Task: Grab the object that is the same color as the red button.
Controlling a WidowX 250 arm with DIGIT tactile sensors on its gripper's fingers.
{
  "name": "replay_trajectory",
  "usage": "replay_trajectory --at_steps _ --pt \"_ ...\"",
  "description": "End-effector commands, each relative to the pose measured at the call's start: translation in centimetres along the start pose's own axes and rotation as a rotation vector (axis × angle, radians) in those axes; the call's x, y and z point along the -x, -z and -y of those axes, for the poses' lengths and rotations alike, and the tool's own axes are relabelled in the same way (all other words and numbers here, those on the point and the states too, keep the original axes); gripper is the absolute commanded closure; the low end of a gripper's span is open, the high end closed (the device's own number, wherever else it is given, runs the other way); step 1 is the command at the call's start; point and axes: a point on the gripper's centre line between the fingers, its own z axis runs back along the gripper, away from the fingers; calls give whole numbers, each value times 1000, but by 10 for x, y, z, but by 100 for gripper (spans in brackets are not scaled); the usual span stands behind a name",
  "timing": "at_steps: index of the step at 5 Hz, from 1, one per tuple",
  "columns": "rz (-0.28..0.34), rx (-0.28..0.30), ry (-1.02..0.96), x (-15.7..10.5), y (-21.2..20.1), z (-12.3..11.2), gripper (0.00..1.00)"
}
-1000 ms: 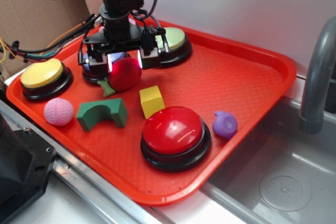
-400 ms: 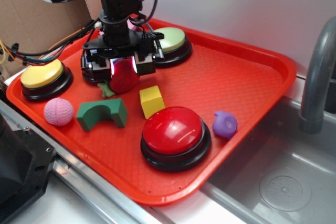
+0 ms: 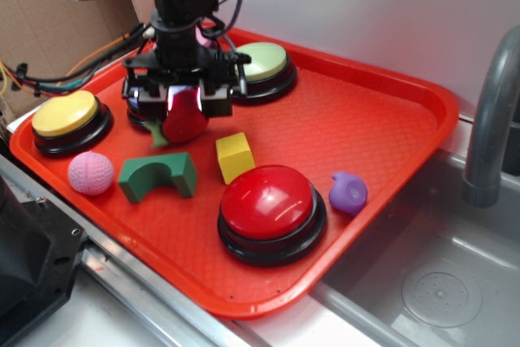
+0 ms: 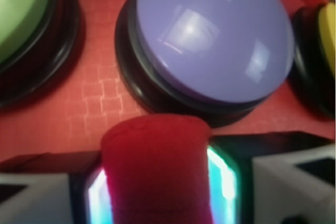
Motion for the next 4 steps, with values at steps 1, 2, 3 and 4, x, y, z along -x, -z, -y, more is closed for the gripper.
replay_trajectory --at_steps 1,2,3,4 --pt "-5 135 336 -12 -90 14 100" --pt "-6 212 408 -14 -130 19 100" --pt "-32 288 491 -14 -166 21 100" --pt "-15 326 540 -16 -172 19 100"
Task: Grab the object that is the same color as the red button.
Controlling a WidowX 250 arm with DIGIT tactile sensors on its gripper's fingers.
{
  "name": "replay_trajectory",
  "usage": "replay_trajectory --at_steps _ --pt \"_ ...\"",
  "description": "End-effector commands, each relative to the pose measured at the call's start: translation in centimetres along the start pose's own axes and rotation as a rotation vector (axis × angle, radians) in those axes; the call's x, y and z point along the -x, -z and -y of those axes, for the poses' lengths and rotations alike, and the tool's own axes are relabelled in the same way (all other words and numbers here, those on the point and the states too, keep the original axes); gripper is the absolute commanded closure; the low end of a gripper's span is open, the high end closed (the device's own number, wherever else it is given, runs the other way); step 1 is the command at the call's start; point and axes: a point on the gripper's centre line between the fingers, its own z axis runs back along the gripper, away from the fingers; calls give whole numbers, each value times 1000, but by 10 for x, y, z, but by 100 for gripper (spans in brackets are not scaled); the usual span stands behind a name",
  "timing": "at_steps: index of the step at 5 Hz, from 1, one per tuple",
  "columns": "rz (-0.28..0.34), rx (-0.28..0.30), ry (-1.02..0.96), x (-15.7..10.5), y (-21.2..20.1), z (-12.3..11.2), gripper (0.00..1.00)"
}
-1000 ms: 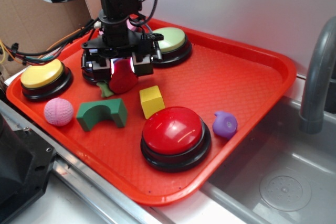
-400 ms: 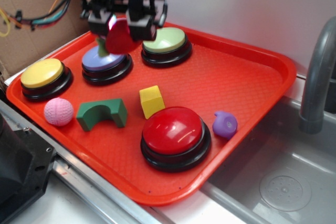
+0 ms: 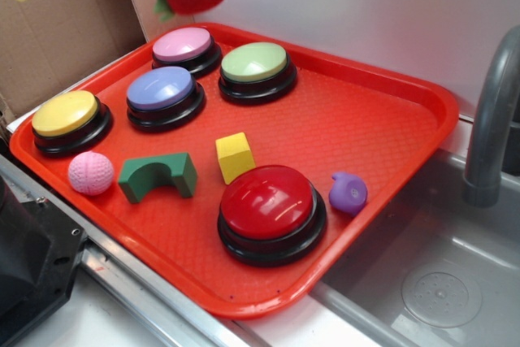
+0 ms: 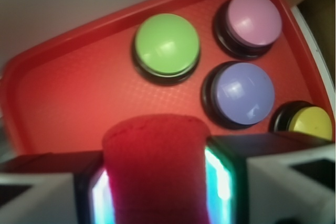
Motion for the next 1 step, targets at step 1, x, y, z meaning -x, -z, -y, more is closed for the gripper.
replay_trajectory --at_steps 1 --pt "69 -4 18 -19 -20 -14 100"
